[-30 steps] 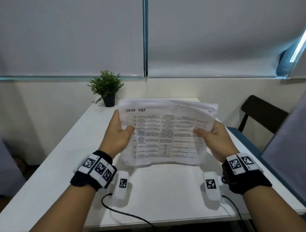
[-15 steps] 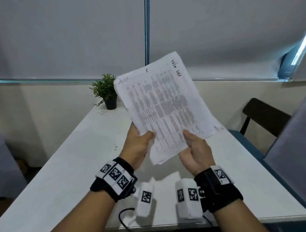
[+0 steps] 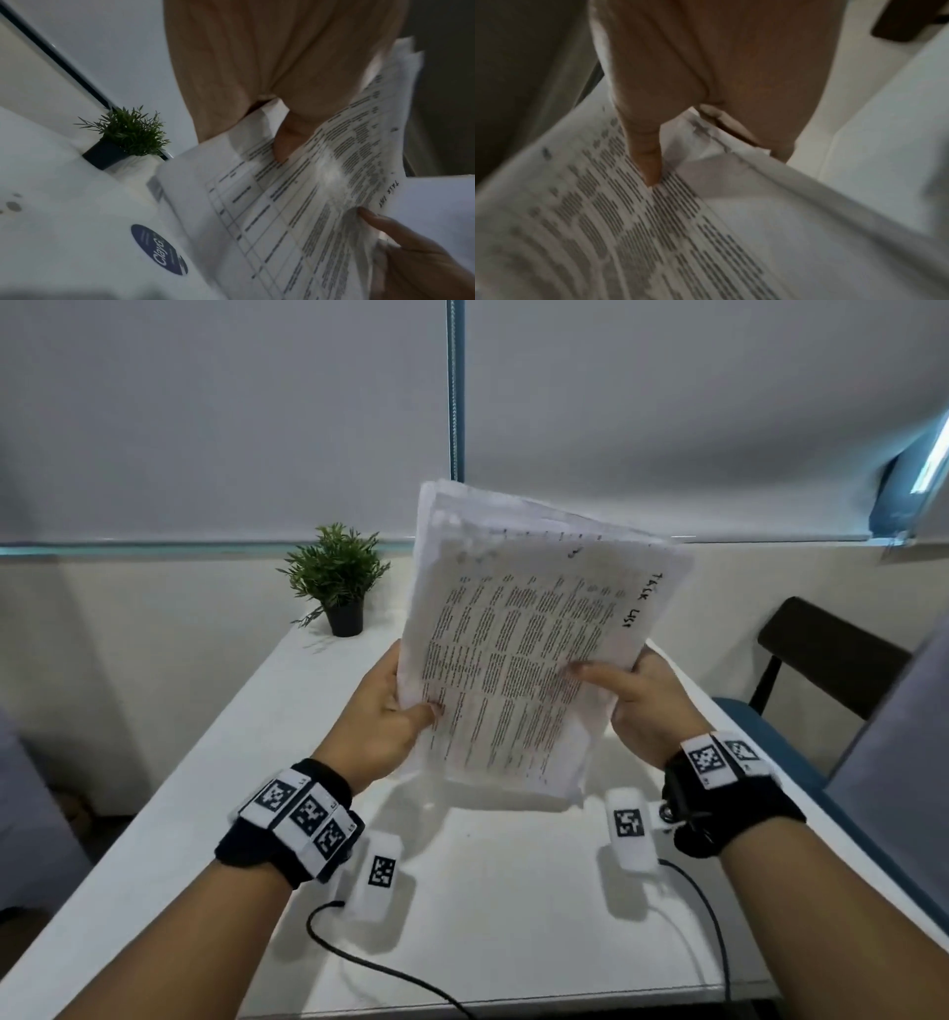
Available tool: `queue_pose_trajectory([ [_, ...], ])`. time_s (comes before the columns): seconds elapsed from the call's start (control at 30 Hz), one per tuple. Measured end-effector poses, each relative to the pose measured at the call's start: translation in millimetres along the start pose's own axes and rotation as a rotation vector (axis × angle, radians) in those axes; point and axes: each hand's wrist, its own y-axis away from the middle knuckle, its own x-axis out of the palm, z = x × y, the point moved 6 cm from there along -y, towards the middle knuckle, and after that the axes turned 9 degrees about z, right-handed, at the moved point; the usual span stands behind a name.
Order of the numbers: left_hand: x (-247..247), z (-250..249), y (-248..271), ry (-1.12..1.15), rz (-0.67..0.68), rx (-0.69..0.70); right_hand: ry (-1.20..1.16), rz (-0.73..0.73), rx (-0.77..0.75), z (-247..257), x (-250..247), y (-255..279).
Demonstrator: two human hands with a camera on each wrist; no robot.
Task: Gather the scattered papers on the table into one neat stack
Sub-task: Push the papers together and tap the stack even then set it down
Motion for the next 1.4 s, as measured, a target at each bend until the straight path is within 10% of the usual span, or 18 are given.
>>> queue_pose_trajectory([
  [0.4,-2,-21,-7,-0.054,-0.388,0.099,0.428,-0.122,-0.196,18,21,10],
  [0.67,29,66,5,-0.244,0.068,-0.494,0.587,-0.007,0.298,-72,-12,19],
  [0.9,16,92,9,-0.017,0.029,-0.698,0.602,-0.107,0.446,-71,-18,15],
  [1.03,12,115,25,-0.019,0.128,-0.928,0.880,0.069,0.677,-89,-8,15],
  [1.4,-4,72,14,-0.832,0.353,-0.852,1.198,0.098,0.706,-62,1,18],
])
